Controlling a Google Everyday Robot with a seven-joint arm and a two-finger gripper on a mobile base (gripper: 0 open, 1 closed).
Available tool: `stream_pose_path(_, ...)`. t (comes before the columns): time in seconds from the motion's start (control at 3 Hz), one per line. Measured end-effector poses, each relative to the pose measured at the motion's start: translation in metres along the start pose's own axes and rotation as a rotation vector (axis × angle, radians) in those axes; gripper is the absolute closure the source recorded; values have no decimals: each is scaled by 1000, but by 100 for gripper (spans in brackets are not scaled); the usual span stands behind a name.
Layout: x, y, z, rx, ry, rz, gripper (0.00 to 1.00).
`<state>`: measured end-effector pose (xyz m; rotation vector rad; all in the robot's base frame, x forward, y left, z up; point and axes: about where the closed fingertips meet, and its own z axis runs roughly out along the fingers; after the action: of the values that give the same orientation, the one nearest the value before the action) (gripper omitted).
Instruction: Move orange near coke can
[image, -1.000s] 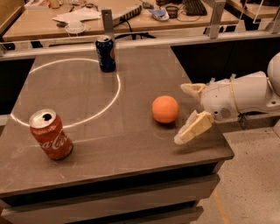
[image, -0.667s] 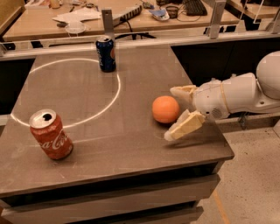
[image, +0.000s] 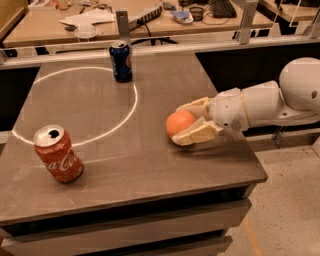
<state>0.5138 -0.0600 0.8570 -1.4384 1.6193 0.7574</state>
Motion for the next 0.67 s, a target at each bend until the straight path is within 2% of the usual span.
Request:
stream_pose_path(0.33, -51, 37, 42, -211, -90, -94, 99)
stream_pose_path(0.67, -76, 65, 67, -372, -132, -152, 100)
